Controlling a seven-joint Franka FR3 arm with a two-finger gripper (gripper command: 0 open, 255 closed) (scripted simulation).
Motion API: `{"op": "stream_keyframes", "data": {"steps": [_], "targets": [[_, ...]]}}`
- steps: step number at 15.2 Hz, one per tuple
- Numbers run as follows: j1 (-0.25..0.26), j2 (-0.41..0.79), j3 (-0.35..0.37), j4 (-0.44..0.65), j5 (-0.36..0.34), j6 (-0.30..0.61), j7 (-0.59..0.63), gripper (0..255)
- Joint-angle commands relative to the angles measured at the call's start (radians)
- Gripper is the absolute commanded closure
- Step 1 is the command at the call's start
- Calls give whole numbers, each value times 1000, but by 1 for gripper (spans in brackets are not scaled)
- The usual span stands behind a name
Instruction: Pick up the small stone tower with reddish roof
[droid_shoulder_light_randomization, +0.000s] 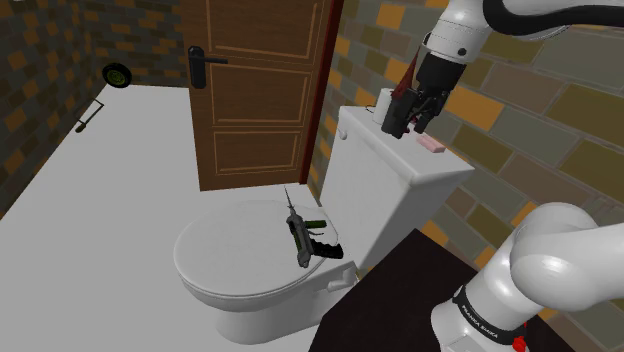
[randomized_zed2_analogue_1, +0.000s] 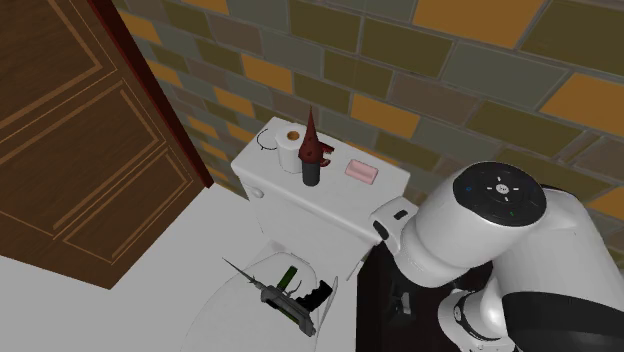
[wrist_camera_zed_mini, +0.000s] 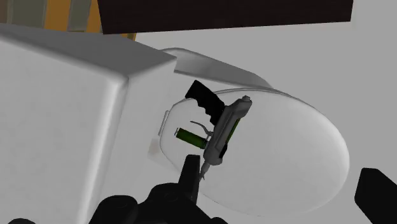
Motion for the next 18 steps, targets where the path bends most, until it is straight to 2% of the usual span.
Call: {"op": "stream_keyframes", "data": {"steps": [1,11,18], "targets": [[0,0,0,0,0,0,0,0],[-96,43,-144,-100,-58,463,-79,0],[-116,135,-273,-111,-37,791,-158,0]]}}
